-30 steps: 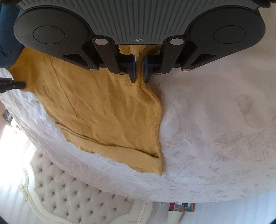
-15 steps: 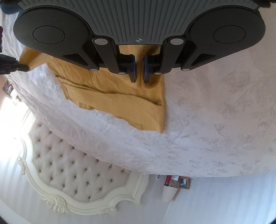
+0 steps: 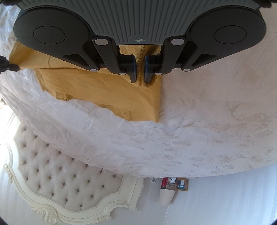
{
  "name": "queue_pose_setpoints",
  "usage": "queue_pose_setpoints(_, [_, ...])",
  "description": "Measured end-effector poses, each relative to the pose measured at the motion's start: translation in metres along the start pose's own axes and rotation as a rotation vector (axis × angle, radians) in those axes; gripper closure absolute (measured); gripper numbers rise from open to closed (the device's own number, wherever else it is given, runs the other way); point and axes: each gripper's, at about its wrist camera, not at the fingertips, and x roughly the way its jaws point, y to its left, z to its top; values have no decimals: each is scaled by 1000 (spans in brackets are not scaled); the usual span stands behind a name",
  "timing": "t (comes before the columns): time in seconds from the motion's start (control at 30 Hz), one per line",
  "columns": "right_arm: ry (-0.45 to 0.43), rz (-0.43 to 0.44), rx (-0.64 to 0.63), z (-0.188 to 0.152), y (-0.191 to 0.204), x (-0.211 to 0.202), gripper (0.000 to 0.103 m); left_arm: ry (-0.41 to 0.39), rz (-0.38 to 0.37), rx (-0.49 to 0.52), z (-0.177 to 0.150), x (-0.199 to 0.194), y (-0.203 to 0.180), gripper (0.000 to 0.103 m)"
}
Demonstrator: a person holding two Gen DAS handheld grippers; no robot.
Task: Fold small clothes
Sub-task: 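Lift the held hem with both tools and fold it toward the collar, then open both tools to release the hem onto the sweater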
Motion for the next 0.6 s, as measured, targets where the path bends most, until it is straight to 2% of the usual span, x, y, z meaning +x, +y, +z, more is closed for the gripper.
queue_pose_setpoints(0.1, [21,-37,-2,1,-5,18,89,42,19,-4,-1,19,8,91])
queue_pose_setpoints(0.17, [33,-62,1,0,-9,27,83,46,46,-15,-2,26,14,89])
queue_pose_setpoints(0.2, [35,-72,6,-1,-11,30,83,50,54,-29,-1,28,19,85])
queue_pose_setpoints(0.23, [33,-76,11,-2,-13,30,83,57,53,-54,-1,28,25,76])
queue_pose_setpoints(0.3, [22,-67,29,-3,-18,26,80,58,42,-119,1,23,38,73])
queue_pose_setpoints(0.33, [12,-68,28,-5,-19,22,72,51,38,-150,2,19,45,72])
queue_pose_setpoints(0.37, [4,-72,22,-6,-20,17,57,44,35,-163,2,13,48,71])
queue_pose_setpoints(0.43, [-2,-66,19,-8,-24,10,49,47,13,-147,1,4,49,68])
queue_pose_setpoints(0.6, [17,-45,35,-17,-33,-8,49,88,-51,-59,-12,-8,33,66])
